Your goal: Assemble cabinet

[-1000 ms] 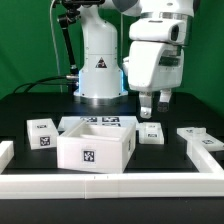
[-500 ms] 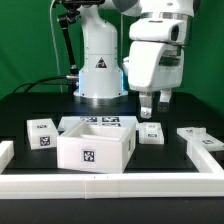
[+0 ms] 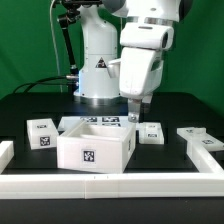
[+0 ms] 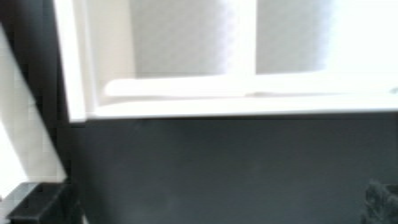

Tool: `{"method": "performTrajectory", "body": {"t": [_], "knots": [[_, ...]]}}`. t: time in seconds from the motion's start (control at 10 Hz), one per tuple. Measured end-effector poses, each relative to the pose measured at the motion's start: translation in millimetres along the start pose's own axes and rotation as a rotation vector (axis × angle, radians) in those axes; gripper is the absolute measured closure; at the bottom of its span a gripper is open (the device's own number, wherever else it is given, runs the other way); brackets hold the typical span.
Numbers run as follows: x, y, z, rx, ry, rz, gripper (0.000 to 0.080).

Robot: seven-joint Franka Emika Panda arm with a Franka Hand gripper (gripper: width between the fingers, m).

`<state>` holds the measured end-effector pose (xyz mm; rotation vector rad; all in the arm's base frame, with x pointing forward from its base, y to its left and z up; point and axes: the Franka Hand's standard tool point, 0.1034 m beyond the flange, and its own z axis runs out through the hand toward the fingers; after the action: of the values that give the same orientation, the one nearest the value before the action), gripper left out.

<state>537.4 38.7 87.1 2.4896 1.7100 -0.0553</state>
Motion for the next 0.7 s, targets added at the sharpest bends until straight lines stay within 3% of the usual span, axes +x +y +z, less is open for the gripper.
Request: {"method": "performTrajectory", "body": {"t": [0.5,0.7], "knots": [[-3.5,-4.8,1.9,0.008,-0.004,0.027,0.0001],[-18.8,-12.0,4.7,0.013,-0.002,0.004,0.0001]]}}
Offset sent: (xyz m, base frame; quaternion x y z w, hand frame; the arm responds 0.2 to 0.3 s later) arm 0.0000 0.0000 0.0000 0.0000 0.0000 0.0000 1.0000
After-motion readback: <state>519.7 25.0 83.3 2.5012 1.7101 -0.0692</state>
